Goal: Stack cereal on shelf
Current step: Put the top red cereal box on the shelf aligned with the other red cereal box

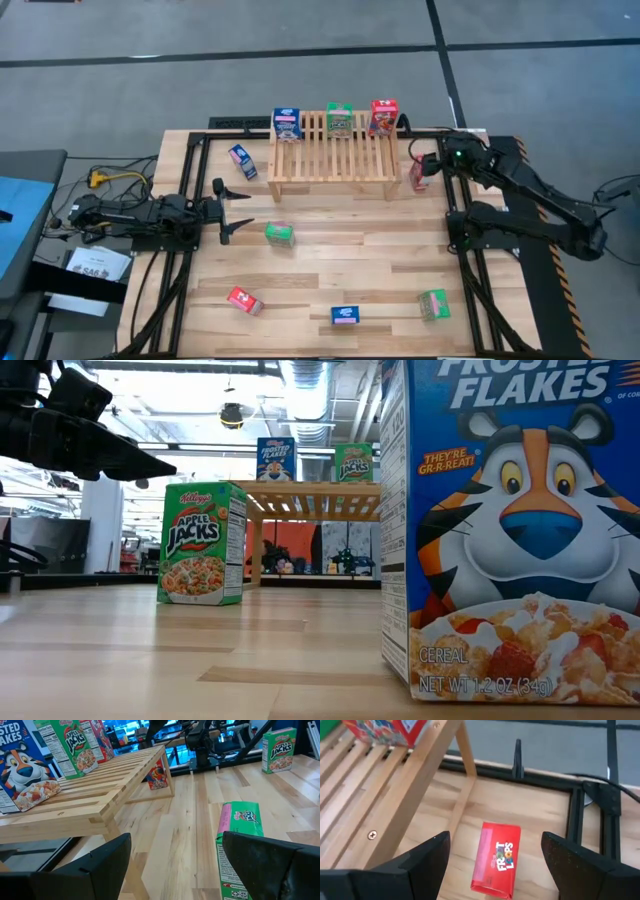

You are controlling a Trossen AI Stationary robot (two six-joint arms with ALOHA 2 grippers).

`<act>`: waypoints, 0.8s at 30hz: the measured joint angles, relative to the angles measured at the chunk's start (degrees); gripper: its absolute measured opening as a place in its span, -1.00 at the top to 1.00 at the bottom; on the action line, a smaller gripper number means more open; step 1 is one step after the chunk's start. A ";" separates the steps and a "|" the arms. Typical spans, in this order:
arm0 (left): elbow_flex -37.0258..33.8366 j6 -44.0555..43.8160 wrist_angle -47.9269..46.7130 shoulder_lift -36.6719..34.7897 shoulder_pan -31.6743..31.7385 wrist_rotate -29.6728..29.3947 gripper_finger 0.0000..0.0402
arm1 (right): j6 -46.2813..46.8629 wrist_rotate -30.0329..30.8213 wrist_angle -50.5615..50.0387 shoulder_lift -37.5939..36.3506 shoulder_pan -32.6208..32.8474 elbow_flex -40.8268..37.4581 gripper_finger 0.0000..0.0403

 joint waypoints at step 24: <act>0.00 0.00 0.00 0.00 0.00 0.00 -0.52 | 3.41 -3.69 -3.84 13.87 -0.40 0.00 -0.68</act>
